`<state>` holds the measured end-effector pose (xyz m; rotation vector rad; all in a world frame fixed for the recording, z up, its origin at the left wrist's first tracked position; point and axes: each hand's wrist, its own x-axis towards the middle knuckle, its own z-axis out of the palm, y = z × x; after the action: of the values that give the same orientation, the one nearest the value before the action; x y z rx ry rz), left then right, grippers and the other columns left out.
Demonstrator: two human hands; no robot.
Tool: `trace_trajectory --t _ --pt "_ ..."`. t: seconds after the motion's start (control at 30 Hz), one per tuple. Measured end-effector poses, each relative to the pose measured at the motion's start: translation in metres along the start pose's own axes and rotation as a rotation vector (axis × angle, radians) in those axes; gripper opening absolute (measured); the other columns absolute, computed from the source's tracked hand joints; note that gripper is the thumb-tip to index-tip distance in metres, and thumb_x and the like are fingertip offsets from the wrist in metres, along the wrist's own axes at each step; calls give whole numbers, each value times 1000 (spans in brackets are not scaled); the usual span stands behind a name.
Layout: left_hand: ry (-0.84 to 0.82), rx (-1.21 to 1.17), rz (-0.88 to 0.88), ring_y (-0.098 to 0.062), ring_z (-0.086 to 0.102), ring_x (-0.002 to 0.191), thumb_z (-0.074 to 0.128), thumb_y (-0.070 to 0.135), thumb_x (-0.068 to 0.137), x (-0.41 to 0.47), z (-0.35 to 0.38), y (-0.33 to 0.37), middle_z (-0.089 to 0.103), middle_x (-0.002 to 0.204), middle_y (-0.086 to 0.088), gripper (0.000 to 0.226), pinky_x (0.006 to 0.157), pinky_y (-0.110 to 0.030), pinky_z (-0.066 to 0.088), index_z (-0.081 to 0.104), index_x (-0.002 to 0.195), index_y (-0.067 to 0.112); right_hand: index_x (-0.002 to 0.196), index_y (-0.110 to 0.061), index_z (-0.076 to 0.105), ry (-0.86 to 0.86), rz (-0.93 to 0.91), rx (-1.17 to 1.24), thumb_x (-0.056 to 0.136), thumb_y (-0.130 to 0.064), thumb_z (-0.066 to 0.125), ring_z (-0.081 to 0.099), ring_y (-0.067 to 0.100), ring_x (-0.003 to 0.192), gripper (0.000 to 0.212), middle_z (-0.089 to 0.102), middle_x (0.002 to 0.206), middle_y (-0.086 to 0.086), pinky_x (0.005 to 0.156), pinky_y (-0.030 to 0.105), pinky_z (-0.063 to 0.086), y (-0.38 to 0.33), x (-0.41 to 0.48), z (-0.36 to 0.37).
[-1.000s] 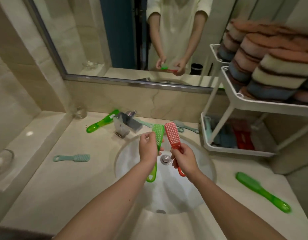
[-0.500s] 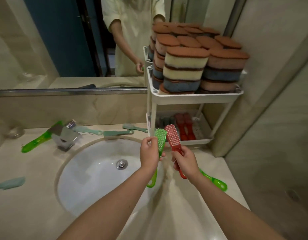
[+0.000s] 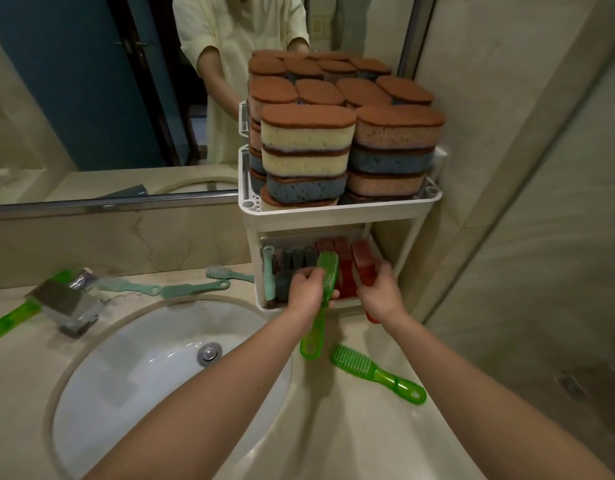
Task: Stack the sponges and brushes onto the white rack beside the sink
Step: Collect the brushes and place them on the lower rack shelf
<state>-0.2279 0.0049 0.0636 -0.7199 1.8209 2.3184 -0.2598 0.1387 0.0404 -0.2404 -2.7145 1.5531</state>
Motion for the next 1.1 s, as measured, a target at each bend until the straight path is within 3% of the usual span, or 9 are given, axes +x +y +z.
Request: trace_trajectory --t 0.17,0.27,0.47,0.57,0.67,0.87,0.97,1.1 --pt "19 -4 -94 -22 68 77 42 19 100 29 15 9 66 94 -13 15 60 -31 55 51 110 13 127 -13 53 -57 14 -180 87 -18 58 58 35 111 40 59 122 18 92 41 51 -4 43 6" --pt "20 -27 -121 -21 68 74 44 20 98 44 21 5 66 102 -16 27 58 -29 55 50 122 8 128 -12 54 -122 0 -284 90 -22 56 59 33 112 39 59 126 17 91 33 49 -1 62 9" --pt "25 20 -135 -17 68 63 46 23 98 66 27 -3 69 98 -19 33 51 -27 55 53 124 3 131 -16 52 -147 -6 -362 91 -22 54 57 30 119 41 59 130 12 97 35 48 7 94 16" --pt "53 28 -161 -16 68 60 45 21 99 72 29 -6 69 89 -15 33 49 -26 54 52 126 4 129 -17 55 -161 65 -274 92 -25 55 60 28 114 38 63 126 10 92 33 50 17 100 21" --pt "76 39 -163 -15 67 59 44 20 100 74 28 -7 69 92 -16 32 45 -24 52 51 128 6 123 -18 58 -153 23 -311 94 -30 52 62 27 111 32 64 121 9 83 27 47 23 104 26" --pt "88 42 -177 -18 64 60 44 20 100 65 23 -2 68 106 -23 32 42 -22 51 48 130 9 134 -15 50 -173 6 -373 96 -27 48 52 28 125 39 53 137 10 104 39 44 25 109 31" --pt "72 46 -159 -19 63 60 44 20 100 61 20 -1 67 110 -25 33 43 -21 50 48 131 8 141 -17 43 -159 38 -361 94 -28 49 48 28 129 48 49 141 9 106 39 43 22 104 31" --pt "65 44 -36 -21 67 67 45 18 98 55 18 0 68 102 -19 32 49 -25 54 50 128 9 112 -17 63 -59 -22 -208 100 -32 37 59 29 111 32 63 122 12 94 33 47 6 94 23"
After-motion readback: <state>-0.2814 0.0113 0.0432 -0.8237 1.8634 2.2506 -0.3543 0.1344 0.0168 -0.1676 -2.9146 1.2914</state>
